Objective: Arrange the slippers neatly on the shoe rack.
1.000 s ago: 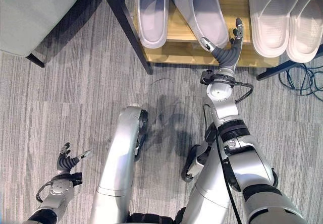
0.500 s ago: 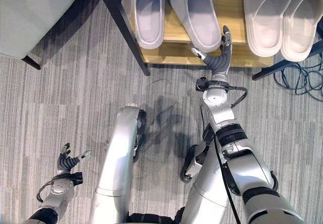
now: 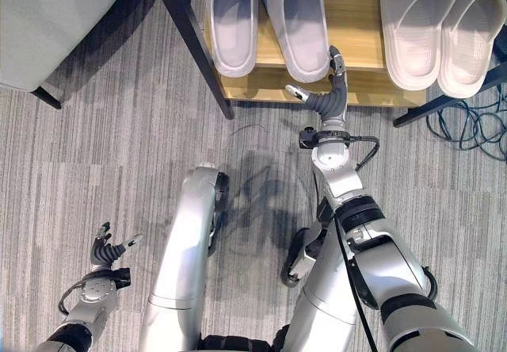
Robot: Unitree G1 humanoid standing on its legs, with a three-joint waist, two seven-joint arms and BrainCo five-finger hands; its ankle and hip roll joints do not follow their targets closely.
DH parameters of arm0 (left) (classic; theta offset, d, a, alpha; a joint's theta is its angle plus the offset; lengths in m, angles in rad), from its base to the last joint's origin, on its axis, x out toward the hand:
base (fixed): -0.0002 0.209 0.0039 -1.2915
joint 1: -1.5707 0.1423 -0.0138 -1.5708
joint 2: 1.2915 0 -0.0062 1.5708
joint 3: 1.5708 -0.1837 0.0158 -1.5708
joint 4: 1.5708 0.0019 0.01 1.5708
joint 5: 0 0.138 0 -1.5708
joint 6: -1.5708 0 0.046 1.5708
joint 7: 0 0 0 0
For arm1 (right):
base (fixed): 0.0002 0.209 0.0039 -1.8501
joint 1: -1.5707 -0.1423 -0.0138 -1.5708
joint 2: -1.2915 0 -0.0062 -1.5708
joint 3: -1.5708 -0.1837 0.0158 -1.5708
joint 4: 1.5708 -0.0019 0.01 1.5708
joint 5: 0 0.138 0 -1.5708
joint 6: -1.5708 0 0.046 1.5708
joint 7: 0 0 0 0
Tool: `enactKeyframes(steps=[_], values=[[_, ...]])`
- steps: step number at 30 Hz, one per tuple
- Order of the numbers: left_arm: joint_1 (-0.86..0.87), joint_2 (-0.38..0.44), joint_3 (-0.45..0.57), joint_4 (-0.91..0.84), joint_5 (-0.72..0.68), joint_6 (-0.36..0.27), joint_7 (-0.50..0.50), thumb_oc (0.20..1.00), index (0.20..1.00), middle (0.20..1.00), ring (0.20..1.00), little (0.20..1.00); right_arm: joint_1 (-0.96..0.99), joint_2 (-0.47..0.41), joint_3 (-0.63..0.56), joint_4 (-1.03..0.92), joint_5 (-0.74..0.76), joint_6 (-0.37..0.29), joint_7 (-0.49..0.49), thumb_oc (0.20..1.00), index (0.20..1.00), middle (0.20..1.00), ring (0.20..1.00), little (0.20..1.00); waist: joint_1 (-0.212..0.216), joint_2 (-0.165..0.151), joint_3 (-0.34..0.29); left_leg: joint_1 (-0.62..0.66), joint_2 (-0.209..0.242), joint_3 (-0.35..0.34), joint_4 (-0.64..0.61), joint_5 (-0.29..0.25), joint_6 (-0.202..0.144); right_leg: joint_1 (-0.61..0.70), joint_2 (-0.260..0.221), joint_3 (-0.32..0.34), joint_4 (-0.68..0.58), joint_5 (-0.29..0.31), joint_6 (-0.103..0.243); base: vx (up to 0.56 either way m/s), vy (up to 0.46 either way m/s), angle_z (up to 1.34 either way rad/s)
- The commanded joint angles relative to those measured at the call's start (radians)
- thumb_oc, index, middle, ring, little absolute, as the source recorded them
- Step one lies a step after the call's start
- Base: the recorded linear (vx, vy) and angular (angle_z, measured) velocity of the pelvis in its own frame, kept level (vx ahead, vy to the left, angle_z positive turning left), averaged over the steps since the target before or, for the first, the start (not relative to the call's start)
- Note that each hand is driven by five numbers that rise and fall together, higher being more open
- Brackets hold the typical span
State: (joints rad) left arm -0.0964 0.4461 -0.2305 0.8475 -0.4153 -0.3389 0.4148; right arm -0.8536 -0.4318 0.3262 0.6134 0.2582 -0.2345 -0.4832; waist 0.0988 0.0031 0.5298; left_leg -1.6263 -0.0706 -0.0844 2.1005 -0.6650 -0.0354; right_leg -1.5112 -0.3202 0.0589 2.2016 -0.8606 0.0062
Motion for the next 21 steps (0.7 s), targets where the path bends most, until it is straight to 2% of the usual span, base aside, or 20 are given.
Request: enactKeyframes(steps=[1,11,21], values=[[0.023,0.009,0.003,0.047,0.012,-0.028,0.023,1.0,1.0,1.0,1.0,1.0,-0.029,0.008,0.022,-0.081,-0.016,-0.053,0.027,1.0,1.0,1.0,1.0,1.0,0.034,-0.024,-0.01,0.056,-0.025,-0.136,0.03,-0.116,-0.077,0.038,-0.033,0.115,0.075,0.147,0.036,0.0,0.0,0.0],[0.016,0.006,0.007,0.05,0.017,-0.027,0.018,1.0,1.0,1.0,1.0,1.0,-0.019,0.011,0.075,-0.103,-0.006,-0.055,0.087,1.0,1.0,1.0,1.0,1.0,0.034,-0.028,-0.01,0.056,-0.025,-0.138,0.029,-0.114,-0.081,0.043,-0.037,0.116,0.074,0.149,0.04,0.0,0.0,0.0],[0.013,0.005,0.008,0.063,0.021,-0.026,0.015,1.0,1.0,1.0,1.0,1.0,-0.016,0.007,0.076,-0.116,0.004,-0.057,0.099,1.0,1.0,1.0,1.0,1.0,0.033,-0.03,-0.01,0.056,-0.024,-0.141,0.029,-0.113,-0.083,0.046,-0.038,0.113,0.07,0.155,0.044,0.0,0.0,0.0]])
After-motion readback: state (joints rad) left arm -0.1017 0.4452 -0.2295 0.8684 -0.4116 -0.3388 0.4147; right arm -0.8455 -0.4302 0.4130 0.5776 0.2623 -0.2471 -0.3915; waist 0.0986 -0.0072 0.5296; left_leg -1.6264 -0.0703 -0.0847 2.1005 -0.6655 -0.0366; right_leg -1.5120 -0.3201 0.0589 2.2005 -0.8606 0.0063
